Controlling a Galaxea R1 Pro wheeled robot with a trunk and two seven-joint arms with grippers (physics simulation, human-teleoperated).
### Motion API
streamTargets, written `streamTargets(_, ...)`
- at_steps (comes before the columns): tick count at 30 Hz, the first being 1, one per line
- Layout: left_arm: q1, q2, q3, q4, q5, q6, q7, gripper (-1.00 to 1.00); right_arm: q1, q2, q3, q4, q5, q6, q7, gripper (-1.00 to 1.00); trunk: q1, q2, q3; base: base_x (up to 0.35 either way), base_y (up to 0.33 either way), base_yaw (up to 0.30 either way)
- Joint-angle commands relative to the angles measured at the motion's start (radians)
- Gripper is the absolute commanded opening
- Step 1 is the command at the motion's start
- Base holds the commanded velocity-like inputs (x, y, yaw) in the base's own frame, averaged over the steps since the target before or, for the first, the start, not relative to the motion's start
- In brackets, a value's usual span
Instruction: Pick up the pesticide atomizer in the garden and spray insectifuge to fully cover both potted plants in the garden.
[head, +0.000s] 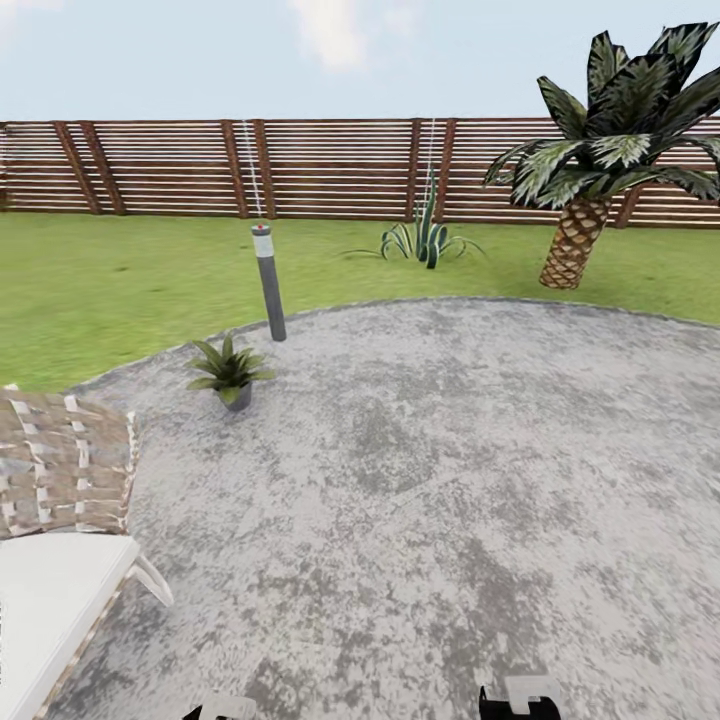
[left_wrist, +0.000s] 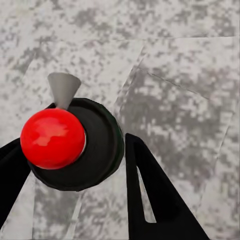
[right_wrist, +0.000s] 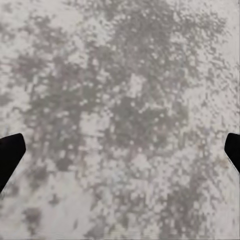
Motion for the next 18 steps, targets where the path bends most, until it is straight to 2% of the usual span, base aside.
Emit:
streamTargets(1, -0.001, 0.0, 0.005, 0.001, -0.01, -0.004, 0.004, -1.0, -0.001, 0.0, 0.005, 0.001, 0.007, 0.001, -0.01, 1.0, 0.0, 0.0, -0.001, 0.335, 0.0, 0.272)
streamTargets(6, 0.0, 0.0, 0.005, 0.001, -0.01, -0.003, 0.004, -1.0, -0.001, 0.0, 0.004, 0.0, 0.007, 0.0, -0.01, 1.0, 0.0, 0.0, -0.001, 0.335, 0.0, 0.216)
streamTargets(13, 0.0, 0.0, 0.005, 0.001, -0.01, -0.003, 0.004, -1.0, 0.0, -0.016, 0.004, 0.001, 0.01, -0.002, -0.01, 1.0, 0.0, 0.0, -0.001, 0.335, -0.001, 0.015)
streamTargets(18, -0.001, 0.0, 0.004, 0.001, -0.01, -0.003, 0.004, -1.0, 0.0, -0.018, 0.004, 0.001, 0.01, -0.002, -0.01, 1.0, 0.0, 0.0, -0.001, 0.335, -0.058, 0.0)
